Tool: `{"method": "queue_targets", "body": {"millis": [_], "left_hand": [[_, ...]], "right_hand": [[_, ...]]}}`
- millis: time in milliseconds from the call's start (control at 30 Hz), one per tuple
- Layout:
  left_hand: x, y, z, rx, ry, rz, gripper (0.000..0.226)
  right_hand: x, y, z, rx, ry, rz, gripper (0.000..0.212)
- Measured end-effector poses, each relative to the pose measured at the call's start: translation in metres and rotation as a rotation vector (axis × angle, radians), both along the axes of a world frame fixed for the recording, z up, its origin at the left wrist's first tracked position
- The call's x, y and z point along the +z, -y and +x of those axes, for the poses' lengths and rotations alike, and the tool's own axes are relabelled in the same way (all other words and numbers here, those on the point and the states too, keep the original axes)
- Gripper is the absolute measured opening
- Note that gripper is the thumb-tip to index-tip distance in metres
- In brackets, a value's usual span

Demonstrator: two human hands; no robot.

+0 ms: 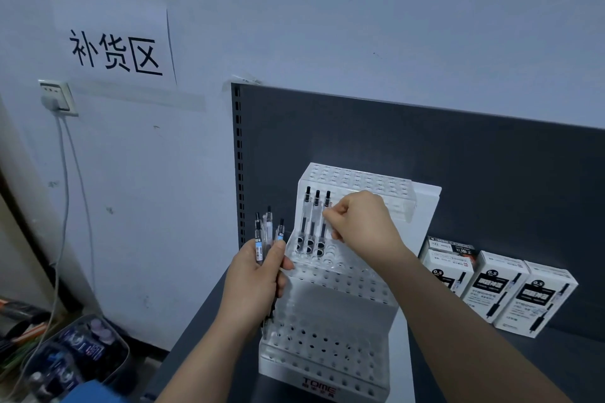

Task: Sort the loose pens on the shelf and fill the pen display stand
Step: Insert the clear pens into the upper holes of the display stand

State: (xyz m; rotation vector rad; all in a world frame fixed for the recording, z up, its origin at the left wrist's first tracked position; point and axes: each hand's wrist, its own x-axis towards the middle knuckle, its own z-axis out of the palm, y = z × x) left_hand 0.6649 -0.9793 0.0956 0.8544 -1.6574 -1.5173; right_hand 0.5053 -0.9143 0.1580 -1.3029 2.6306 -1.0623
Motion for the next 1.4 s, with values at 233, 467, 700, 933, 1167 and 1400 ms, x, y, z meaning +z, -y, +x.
{"method": "queue_targets", "body": {"millis": [233,467,700,933,1167,1400], "left_hand": [[-0.001,0.003,-0.001,-0.001,0.005,0.001,0.033],[-0.001,0.004,0.000,-0.007,-0.007,0.016,0.032],[0.000,0.005,0.003,-0.014,-0.038,0.033,0.026],[0.003,0.005,0.005,-0.030,-0.063,0.071,0.028],[0.006,-0.001,0.007,-0.086,-0.088,0.096,0.027],[0.014,-0.011,0.004,-0.179,-0.132,0.079,0.021]], "right_hand": [[0.021,-0.004,0.006,0.053,-0.200,-0.091,0.024],[0.029,0.012,0.003,0.022,-0.217,-0.025,0.021],[0.030,0.018,0.002,0.003,-0.172,-0.036,0.016],[0.029,0.005,-0.006,0.009,-0.144,-0.022,0.016],[0.025,0.002,-0.004,0.012,-0.120,-0.089,0.012],[0.018,-0.023,0.021,0.176,0.300,-0.136,0.015]]}}
